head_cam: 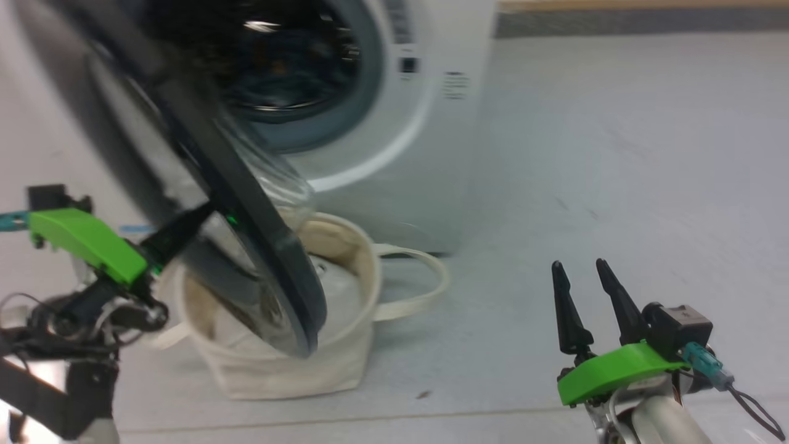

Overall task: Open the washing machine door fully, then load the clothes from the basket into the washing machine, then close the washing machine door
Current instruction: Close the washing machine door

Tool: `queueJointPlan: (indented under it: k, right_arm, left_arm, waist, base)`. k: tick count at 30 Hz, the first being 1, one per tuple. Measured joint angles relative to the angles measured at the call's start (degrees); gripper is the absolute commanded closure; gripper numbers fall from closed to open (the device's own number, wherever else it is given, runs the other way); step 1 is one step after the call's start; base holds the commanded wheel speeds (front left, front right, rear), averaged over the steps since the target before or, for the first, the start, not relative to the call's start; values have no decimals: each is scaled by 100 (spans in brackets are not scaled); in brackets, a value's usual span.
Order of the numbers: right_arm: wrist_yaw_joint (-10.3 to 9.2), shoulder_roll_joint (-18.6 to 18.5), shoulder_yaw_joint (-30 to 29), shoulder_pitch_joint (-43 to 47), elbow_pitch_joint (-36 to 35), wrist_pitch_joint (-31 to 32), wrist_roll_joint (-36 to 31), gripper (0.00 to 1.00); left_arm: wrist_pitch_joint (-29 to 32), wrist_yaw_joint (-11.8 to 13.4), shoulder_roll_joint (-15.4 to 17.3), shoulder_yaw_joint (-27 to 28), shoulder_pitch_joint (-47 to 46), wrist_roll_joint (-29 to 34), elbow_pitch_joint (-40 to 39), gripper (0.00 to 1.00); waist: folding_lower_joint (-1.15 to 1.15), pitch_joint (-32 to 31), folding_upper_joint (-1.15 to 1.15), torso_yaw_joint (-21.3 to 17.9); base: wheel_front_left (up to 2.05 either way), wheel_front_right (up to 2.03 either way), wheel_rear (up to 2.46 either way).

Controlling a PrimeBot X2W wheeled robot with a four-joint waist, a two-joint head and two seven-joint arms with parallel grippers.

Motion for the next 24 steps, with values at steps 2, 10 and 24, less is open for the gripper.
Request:
queueJointPlan:
  k: [2, 10, 24]
  right_arm:
    - [0, 8, 1, -5, -18, 0, -31, 0]
    - [0, 120, 41, -157, -51, 0, -36, 0]
    - [0, 122, 197, -365, -18, 0, -36, 0]
  left_arm:
    - [-169, -37, 46, 123, -145, 21, 126, 100]
    - [-656, -300, 212, 397, -667, 26, 611, 100]
    - [-1241, -672, 222, 189, -577, 338, 719, 0]
  waist:
    - [0, 63, 0, -302]
    - [0, 360, 0, -1303]
    - [0, 473, 0, -535]
  base:
    - [0, 0, 0]
    - [0, 0, 0]
    - [0, 0, 0]
